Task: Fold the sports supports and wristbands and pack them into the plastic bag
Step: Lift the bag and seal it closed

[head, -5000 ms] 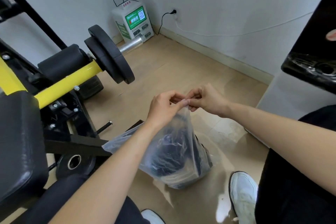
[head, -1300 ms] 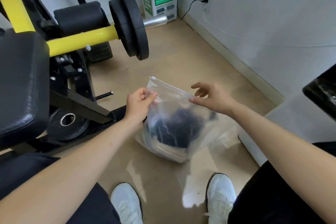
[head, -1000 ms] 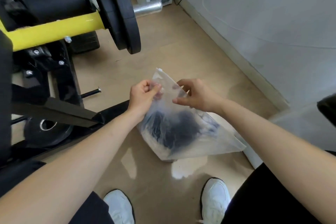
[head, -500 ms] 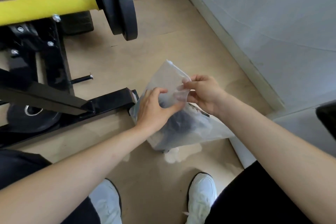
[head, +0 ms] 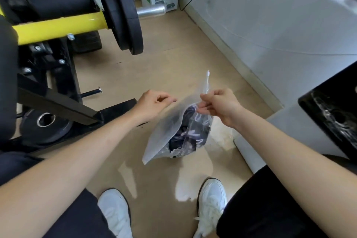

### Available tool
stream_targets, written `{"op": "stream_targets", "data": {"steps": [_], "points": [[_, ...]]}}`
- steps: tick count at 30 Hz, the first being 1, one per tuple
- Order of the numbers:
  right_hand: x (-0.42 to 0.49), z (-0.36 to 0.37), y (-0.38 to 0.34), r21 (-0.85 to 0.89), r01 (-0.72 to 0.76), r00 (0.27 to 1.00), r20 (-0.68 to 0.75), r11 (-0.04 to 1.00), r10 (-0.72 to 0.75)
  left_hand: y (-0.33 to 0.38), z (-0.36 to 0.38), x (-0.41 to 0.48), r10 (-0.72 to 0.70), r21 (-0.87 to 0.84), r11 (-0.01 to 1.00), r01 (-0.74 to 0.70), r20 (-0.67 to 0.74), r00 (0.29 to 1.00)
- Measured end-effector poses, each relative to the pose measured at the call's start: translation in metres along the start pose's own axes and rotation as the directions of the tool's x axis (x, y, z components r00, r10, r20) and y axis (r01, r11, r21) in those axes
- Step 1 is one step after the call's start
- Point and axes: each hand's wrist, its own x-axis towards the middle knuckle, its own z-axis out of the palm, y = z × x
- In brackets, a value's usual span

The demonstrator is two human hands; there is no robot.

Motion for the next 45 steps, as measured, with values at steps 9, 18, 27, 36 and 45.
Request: {"op": "stream_targets", "data": {"steps": [9,18,27,36,45], "points": [[0.032,-0.022,0.009,-0.756,0.261,0.877,-0.074,0.600,-0.474,-0.022,0.052,-0.040,-0.139,0.651,0.757,0.054,0.080,0.987],[0.064,-0.028,0.003,-0.842,0.520,0.729,0.524,-0.140,-0.440,-0.036,0.021,-0.018,0.113,0.452,0.891,-0.049,-0.116,0.987],[0.104,-0.005,-0.016,-0.847,0.528,0.792,0.518,-0.064,-0.323,-0.049,0.001,0.033,0.007,0.231,0.971,0.059,-0.276,0.961],[0.026,-0.018,-0.102,-0.874,0.275,0.961,0.253,0.400,-0.107,0.037,-0.053,-0.008,-0.144,0.079,0.984,0.161,-0.190,0.971],[-0.081,-0.041,-0.292,-0.719,0.160,0.968,0.249,0.676,0.035,0.211,-0.189,-0.034,-0.117,0.035,0.991,0.133,-0.284,0.952]]}}
